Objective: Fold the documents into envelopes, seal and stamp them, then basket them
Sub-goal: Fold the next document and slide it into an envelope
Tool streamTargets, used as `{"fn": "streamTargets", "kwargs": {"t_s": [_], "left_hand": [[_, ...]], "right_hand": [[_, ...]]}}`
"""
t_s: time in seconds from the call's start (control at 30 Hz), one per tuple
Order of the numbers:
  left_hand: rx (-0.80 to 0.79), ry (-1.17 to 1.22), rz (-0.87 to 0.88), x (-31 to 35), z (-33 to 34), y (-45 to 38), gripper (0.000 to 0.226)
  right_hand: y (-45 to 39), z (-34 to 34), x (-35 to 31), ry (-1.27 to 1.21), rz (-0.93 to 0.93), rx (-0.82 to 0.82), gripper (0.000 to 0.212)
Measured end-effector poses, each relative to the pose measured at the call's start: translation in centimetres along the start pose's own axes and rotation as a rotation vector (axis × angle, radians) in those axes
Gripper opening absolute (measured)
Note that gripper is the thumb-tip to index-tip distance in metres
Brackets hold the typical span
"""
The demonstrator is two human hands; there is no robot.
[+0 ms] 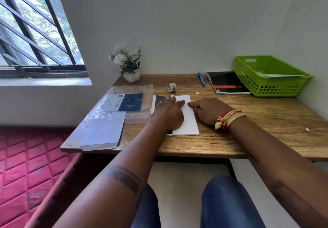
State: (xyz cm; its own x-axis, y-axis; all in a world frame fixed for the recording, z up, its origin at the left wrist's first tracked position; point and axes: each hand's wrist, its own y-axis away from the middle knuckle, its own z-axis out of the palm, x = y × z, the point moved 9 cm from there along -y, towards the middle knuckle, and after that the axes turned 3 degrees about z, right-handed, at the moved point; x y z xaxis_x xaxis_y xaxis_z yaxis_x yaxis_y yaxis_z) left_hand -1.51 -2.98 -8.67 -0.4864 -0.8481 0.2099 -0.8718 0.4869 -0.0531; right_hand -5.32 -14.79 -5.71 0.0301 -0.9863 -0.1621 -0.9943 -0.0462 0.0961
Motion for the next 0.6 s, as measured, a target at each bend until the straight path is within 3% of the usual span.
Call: {"fn": "streamTargets", "kwargs": {"t_s": [0.17, 0.43, 0.6], "left_hand": [[-0.002, 0.017, -0.005, -0.1, 0.2, 0.0, 0.061], [0.020, 0.027, -0.003, -0.1, 0.1, 0.1, 0.061], [0.089, 0.082, -0.027, -0.1, -0.6, 0.6, 0.059]], "right_hand": [[-4.6, -0.9, 0.6, 0.037, 0.046, 0.019, 0.047], [-7.0, -1.4, 1.6, -0.198, 0.114, 0.189, 0.036], [-7.8, -1.7, 1.7, -0.265, 0.169, 0.101, 0.037]]}}
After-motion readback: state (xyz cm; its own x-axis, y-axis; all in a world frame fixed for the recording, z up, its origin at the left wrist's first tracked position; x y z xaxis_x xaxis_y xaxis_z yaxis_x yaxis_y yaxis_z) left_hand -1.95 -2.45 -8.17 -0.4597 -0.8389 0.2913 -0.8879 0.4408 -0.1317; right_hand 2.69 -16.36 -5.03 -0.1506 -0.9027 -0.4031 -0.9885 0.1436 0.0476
